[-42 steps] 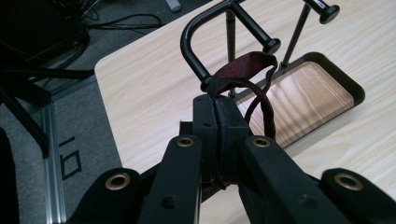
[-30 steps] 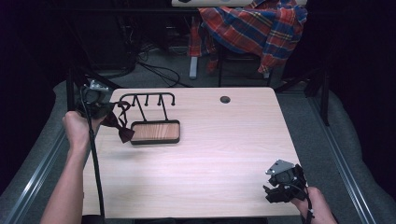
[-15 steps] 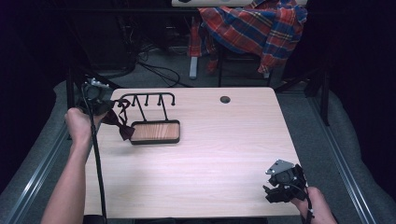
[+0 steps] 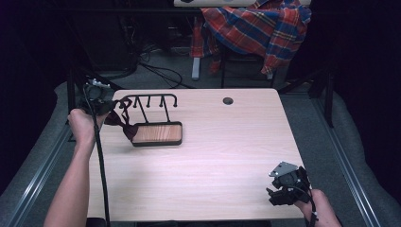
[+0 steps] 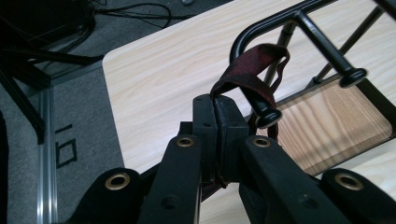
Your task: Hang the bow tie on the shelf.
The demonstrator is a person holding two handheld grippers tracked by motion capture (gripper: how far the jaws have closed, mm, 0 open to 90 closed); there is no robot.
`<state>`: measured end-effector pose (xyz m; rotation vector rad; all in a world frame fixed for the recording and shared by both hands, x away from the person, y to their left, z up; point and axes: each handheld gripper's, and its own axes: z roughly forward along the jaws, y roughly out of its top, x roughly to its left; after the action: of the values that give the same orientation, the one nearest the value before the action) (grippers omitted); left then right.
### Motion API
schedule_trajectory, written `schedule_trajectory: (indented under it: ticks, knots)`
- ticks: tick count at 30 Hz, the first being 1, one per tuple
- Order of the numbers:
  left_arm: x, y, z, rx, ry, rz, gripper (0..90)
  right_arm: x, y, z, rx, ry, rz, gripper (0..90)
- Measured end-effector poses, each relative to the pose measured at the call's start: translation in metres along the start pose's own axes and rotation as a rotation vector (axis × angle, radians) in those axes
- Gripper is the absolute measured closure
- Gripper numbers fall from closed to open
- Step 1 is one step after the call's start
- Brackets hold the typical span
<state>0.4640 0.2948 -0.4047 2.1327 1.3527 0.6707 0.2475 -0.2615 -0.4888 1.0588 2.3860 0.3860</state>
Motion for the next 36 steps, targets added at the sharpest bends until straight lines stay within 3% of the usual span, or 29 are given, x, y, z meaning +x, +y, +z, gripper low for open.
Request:
schedule_trajectory:
  ticks: [23, 36]
  knots:
    - [0.005, -0.010, 0.021, 0.056, -0.029, -0.058, 87.3, 0.000, 0.000, -0.001, 0.000, -0.008, -0.006, 14.8]
    - [0.002, -0.013, 0.028, 0.053, -0.023, -0.056, 84.1, 0.000, 0.000, 0.000, -0.002, -0.006, -0.005, 14.8]
